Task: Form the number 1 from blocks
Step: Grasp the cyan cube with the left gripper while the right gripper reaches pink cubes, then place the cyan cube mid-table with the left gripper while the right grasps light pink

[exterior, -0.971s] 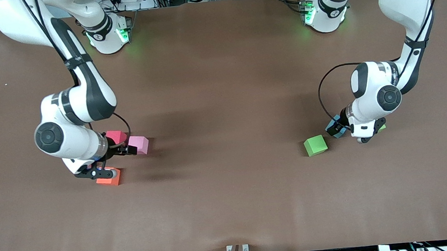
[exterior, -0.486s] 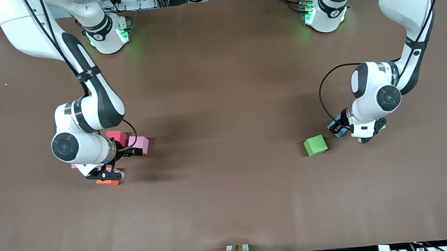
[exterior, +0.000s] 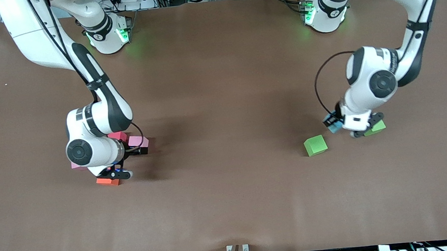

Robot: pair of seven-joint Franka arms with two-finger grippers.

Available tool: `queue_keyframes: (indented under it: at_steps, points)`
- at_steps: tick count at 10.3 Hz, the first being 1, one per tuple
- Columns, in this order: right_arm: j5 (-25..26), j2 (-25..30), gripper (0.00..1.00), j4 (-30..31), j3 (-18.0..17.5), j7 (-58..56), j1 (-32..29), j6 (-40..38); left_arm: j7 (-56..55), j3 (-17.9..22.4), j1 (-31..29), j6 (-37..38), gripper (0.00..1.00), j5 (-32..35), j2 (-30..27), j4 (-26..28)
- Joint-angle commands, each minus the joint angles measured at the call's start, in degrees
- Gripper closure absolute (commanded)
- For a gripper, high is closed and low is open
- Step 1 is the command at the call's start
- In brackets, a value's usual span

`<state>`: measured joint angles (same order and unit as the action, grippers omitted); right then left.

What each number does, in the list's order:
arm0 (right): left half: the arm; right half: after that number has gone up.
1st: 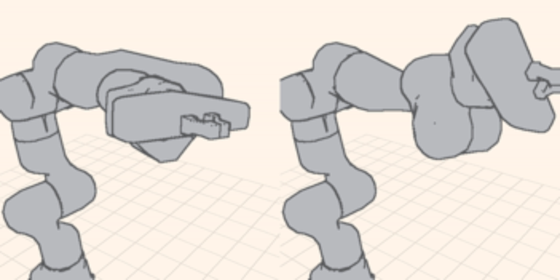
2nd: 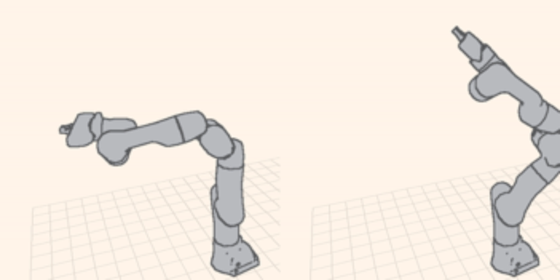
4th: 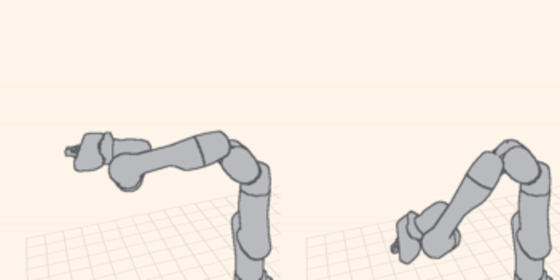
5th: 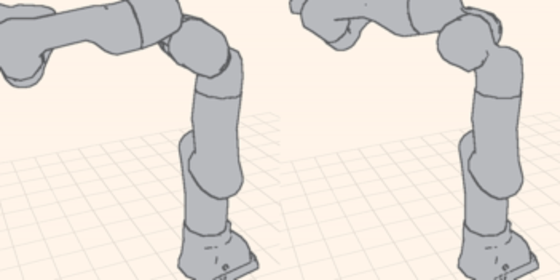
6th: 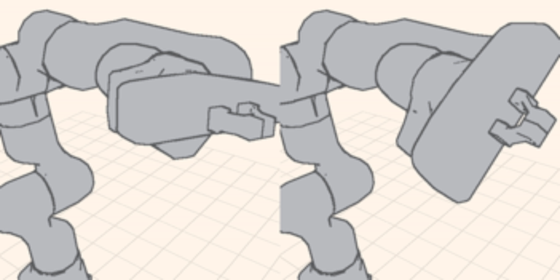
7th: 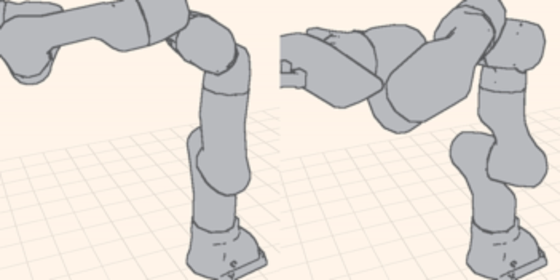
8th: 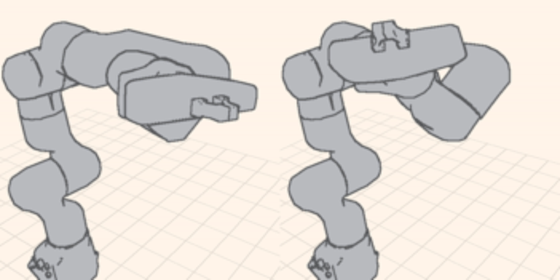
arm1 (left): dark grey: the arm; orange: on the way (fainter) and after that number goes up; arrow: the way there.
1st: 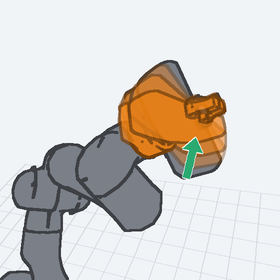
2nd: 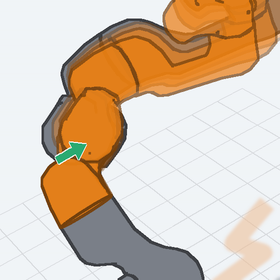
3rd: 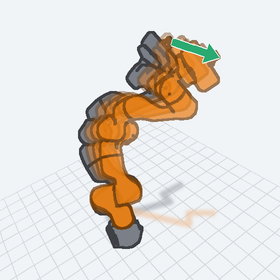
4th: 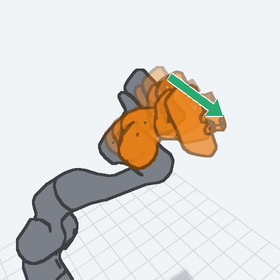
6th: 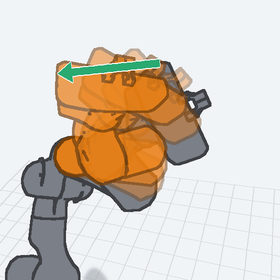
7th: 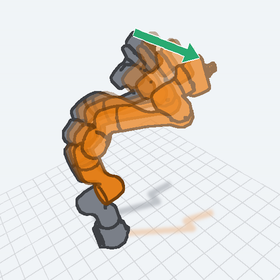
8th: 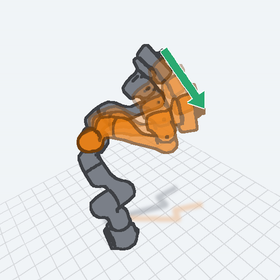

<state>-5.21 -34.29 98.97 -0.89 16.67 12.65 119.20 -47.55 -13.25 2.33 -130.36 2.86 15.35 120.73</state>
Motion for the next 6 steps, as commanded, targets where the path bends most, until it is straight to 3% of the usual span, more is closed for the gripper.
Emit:
queue_keyframes:
  at_steps: [1,4,6]
  points:
    - [0.11,-0.6,0.0,0.17,0.36,0.03,0.8,-0.02,-8.58,-8.33,0.39,0.99,1.0,1.36,-1.65,0.82]
    - [0.03,-0.52,0.0,1.75,0.36,-1.29,0.8,-0.28,-15.36,-18.36,1.78,0.99,1.0,1.36,-0.68,0.99]
    - [0.03,-0.52,0.07,1.93,0.36,-1.29,0.71,-0.37,-19.58,-19.09,9.49,0.99,1.0,1.36,0.55,1.0]
